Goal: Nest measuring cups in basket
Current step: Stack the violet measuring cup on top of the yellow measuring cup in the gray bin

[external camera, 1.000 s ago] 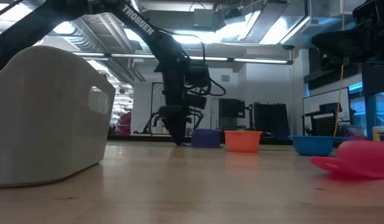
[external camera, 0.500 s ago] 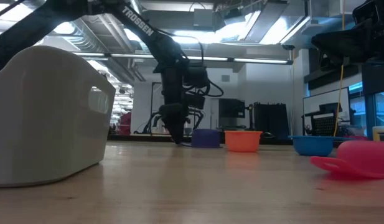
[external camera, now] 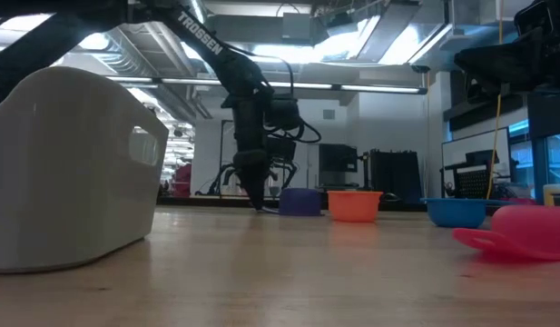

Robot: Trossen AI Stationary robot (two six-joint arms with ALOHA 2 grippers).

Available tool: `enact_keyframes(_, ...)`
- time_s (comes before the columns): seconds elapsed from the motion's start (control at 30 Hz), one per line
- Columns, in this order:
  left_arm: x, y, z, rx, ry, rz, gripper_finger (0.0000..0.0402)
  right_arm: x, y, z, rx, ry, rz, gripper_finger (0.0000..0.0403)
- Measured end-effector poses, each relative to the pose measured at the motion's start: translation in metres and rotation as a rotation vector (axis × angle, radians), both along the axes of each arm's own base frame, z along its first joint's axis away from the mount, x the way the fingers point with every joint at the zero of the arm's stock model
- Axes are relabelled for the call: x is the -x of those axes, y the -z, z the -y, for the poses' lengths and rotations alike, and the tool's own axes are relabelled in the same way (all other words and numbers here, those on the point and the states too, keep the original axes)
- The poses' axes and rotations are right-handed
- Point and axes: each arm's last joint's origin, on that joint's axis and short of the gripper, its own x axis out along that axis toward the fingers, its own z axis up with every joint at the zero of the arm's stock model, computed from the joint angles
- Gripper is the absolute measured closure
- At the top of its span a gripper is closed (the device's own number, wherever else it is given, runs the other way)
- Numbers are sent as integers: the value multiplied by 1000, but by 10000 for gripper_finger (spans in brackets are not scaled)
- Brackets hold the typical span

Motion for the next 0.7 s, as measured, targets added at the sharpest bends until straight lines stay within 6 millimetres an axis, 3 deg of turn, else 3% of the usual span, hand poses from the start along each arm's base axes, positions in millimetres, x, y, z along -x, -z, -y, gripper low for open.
enact_keyframes(0.7, -3, 5, 3, -49, 14, -37, 183, 0, 0, 0, 0, 0, 0, 350)
